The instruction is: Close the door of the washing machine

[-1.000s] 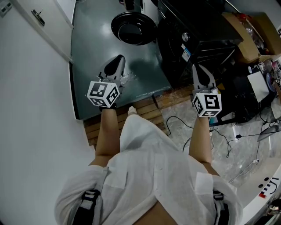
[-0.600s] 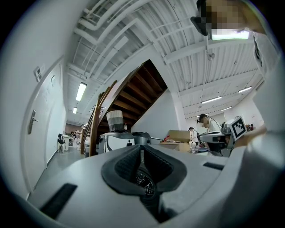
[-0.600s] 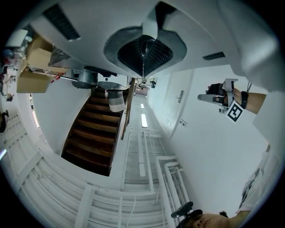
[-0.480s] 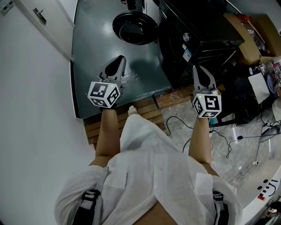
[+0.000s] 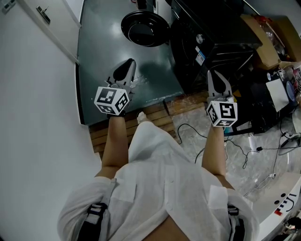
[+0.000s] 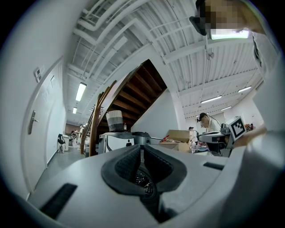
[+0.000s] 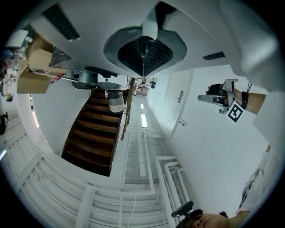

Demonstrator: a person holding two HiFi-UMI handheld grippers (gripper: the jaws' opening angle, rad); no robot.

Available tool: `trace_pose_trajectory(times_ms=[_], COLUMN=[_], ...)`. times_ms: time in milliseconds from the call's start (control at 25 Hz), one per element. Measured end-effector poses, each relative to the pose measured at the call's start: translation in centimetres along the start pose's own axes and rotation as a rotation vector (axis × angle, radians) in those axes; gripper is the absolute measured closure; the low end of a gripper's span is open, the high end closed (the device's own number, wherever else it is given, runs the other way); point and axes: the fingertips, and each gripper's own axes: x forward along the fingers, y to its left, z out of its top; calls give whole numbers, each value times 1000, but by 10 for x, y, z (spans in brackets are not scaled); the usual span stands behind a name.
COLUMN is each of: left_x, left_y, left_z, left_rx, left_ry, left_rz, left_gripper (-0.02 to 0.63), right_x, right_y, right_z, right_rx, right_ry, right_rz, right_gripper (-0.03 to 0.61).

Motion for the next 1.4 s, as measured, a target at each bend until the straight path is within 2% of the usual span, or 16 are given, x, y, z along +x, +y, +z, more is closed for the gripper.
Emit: trace_pose_trajectory(times_ms=[640, 1400], left_x=[3, 34], left_y=[-8, 31], left_z=[-1, -31], left_rx=[15, -19], left_ry=[14, 62], left_rz=[-17, 7], left_gripper=[581, 581], right_x=[-2, 54], right_y=[-4, -5], right_z=[-5, -37], right_rx=[3, 35], right_ry=[4, 49], right_rz=[3, 27], right_gripper=[549, 549])
